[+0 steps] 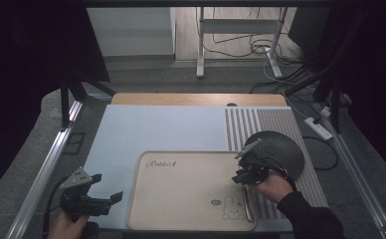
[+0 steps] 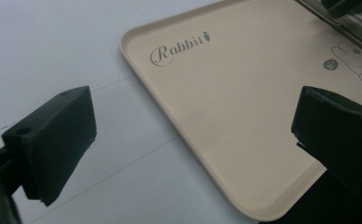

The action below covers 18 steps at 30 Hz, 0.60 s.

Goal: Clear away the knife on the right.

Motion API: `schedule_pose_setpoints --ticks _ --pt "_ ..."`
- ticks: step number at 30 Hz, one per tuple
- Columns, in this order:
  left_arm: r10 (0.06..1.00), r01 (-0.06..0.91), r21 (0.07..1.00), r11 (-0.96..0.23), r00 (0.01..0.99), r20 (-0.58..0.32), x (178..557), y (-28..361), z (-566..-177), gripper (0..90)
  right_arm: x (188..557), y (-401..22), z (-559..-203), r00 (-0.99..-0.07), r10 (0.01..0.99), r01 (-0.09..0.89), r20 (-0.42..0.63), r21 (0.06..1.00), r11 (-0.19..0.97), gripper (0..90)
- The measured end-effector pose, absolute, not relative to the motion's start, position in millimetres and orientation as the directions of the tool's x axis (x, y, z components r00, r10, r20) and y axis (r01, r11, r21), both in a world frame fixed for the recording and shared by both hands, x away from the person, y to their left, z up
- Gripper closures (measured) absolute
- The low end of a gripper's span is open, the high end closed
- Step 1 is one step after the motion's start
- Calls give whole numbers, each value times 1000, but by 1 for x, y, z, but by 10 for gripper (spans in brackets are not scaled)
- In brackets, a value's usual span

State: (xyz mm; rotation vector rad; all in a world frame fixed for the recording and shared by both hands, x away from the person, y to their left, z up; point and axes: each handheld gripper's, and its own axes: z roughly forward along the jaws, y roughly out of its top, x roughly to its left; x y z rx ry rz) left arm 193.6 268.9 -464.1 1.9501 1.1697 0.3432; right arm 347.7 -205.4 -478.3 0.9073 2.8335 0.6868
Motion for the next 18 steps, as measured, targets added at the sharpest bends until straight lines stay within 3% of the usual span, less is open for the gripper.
schedule_pose_setpoints --ticks 10,15,18 --pt "831 609 758 -233 530 -170 194 269 -464 9 331 -231 -453 -771 636 528 24 582 618 108" --pt "832 611 757 -232 528 -172 194 269 -464 9 321 -250 -447 -750 659 540 53 624 564 92" --pt "832 611 757 -232 528 -171 194 269 -464 9 316 -258 -447 -736 676 542 41 634 551 26"
